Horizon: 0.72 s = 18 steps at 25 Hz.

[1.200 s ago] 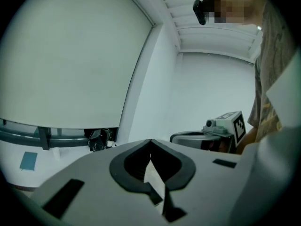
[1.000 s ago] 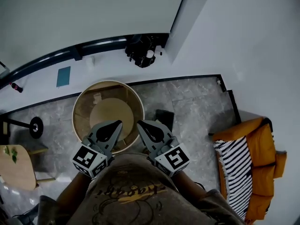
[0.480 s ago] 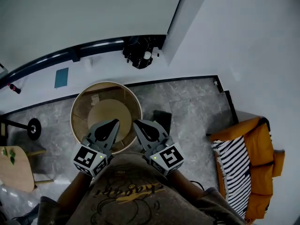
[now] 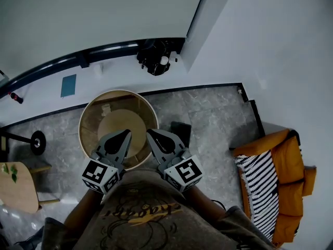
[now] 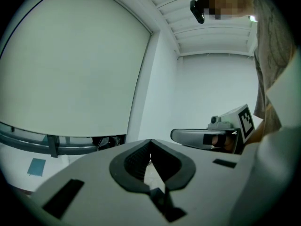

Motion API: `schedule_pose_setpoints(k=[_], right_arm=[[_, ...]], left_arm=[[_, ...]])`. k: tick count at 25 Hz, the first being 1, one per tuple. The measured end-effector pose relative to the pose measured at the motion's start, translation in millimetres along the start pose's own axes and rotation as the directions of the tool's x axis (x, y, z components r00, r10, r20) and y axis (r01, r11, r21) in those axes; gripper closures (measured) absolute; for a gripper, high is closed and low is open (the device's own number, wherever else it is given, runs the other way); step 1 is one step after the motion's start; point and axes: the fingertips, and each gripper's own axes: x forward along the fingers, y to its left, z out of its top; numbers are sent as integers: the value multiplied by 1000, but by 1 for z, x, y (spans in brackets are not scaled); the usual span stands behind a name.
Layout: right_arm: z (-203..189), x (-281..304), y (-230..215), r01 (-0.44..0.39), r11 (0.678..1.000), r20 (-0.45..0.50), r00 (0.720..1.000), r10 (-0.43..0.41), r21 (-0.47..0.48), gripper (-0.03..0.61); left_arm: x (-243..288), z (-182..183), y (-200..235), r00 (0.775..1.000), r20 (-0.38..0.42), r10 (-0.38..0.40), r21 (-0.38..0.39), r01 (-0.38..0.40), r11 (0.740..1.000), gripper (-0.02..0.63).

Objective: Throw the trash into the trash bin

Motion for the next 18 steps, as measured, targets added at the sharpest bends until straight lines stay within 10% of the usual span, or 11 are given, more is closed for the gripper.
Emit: schedule_pose_setpoints(k=[18], right_arm=[[-7,4,-1,18,1000,-29,999,-18,3,558]], left_arm=[[1,1,7,1000,-12,-11,-9,11,1000,597]])
